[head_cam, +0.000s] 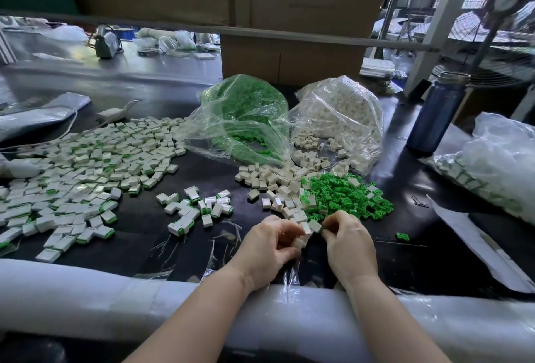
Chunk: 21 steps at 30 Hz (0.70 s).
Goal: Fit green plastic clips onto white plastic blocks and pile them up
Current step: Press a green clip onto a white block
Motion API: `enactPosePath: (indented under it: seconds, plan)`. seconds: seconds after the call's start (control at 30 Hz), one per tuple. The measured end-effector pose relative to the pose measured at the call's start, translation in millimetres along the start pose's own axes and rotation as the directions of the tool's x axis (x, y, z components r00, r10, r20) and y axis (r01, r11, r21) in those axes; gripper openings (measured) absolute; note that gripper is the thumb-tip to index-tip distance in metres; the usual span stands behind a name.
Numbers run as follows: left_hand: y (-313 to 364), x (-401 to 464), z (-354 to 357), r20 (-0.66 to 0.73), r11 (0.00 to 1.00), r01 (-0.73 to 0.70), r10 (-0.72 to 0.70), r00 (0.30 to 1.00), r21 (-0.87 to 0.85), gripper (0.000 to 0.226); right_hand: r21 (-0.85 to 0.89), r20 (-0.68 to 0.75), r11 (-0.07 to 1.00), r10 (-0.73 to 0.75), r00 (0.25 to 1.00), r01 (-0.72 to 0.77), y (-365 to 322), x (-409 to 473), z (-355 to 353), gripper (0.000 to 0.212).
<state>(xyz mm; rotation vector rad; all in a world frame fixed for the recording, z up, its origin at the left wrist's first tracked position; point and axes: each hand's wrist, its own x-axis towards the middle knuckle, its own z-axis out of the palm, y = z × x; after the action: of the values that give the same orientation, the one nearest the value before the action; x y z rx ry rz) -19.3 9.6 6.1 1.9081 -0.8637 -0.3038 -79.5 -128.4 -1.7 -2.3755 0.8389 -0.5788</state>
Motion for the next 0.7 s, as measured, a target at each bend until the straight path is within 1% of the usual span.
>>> enactPosePath:
  seconds: [0.07,0.13,0.2,0.27,0.33,0.4,0.47,0.53,0.6,0.7]
  plan:
    - [-1,2,0,-0.047,0.998,0.006,-0.003,0.999,0.064,0.021,0.020,-0.014,1.000,0.002,1.000,-0.001,0,-1,-1,0.005]
    - [-4,3,0,-0.063,0.998,0.016,-0.012,0.998,0.066,0.017,0.044,-0.023,0.999,0.003,1.000,-0.002,0,-2,-1,0.009]
    - [-4,4,0,-0.067,0.999,0.035,-0.033,0.997,0.023,0.014,0.093,-0.037,0.996,-0.007,0.999,0.010,0,-2,-2,0.009]
    - [-5,3,0,-0.035,0.996,0.057,-0.060,0.998,-0.074,0.013,0.195,-0.057,0.980,-0.035,0.998,0.046,0,-3,-4,0.008]
    - [-5,3,-1,-0.007,0.989,0.066,-0.068,0.998,-0.134,0.010,0.308,-0.062,0.948,-0.061,0.996,0.077,-1,-5,-7,0.012]
    - [-7,4,-1,-0.017,0.986,0.068,-0.071,0.997,-0.150,0.010,0.393,-0.029,0.914,-0.095,0.995,0.099,-4,-8,-11,0.019]
    - [-7,5,0,-0.043,0.980,0.067,-0.077,0.996,-0.189,0.009,0.448,0.048,0.886,-0.155,0.987,0.117,-6,-10,-12,0.026]
    - [-7,6,0,-0.066,0.970,0.071,-0.089,0.994,-0.232,0.007,0.492,0.151,0.863,-0.210,0.966,0.111,-9,-12,-12,0.023]
    - [-8,6,0,-0.078,0.966,0.074,-0.096,0.992,-0.249,0.009,0.481,0.209,0.870,-0.234,0.949,0.109,-11,-13,-11,0.020]
    - [-9,7,-1,-0.075,0.960,0.080,-0.103,0.992,-0.269,0.011,0.426,0.196,0.895,-0.230,0.953,0.129,-11,-13,-9,0.018]
